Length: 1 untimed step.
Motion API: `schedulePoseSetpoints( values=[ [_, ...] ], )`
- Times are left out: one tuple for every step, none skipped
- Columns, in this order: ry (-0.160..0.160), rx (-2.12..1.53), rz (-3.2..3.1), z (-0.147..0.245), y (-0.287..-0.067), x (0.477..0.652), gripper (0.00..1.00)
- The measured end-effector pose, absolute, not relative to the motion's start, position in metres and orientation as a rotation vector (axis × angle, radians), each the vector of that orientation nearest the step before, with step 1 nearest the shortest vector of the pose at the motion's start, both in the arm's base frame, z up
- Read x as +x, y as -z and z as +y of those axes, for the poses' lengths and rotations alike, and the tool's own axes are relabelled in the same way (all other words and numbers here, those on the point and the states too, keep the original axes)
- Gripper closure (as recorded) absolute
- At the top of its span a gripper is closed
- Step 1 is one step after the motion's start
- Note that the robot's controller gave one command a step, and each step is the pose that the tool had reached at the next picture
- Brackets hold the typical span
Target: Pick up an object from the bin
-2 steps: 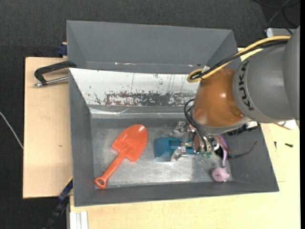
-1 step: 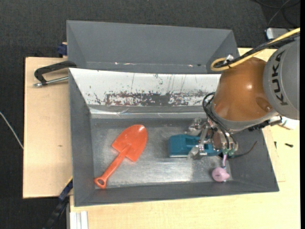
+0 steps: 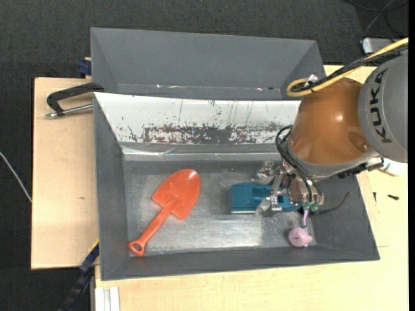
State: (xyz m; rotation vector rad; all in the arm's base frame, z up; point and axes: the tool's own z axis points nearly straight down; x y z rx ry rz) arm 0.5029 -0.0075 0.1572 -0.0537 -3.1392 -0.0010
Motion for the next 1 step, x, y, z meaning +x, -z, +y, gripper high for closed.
schedulePoseSetpoints(
  values=[
    [0.001,-0.073,-3.138,0.0092,-0.2592,0.5044,1.0]
  ],
)
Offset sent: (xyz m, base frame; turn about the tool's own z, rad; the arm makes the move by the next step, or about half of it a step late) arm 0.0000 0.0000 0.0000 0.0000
